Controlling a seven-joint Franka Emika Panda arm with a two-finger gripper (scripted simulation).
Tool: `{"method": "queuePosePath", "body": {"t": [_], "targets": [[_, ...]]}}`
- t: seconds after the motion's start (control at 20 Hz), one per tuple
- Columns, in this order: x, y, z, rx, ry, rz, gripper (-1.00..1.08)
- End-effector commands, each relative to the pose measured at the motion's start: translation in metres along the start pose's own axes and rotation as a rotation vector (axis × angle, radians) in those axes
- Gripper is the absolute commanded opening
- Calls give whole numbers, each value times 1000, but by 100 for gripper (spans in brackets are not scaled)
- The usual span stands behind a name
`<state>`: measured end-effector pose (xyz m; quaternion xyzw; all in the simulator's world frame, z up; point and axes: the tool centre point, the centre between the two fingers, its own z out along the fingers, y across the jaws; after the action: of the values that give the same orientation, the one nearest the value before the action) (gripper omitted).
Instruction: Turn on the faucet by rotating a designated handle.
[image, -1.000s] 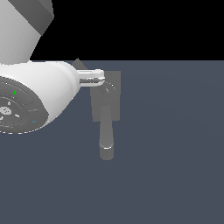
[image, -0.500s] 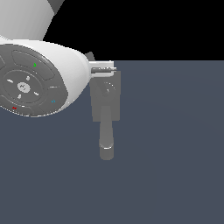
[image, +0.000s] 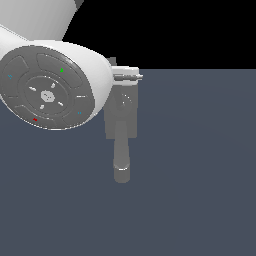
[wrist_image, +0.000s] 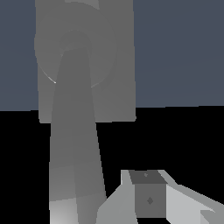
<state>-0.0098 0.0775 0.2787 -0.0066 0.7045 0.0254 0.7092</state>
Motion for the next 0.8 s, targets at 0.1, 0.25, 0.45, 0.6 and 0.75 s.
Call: {"method": "queuePosePath", "body": {"t": [0.1, 0.25, 0.45, 0.6, 0.75], "targets": [[-10, -20, 3, -4, 6, -24, -100], [-14, -30, 4, -6, 7, -29, -100], [-20, -44, 5, -9, 7, -36, -100], [-25, -54, 5, -11, 7, -41, -100], [-7, -44, 2, 26, -44, 34, -100]]}}
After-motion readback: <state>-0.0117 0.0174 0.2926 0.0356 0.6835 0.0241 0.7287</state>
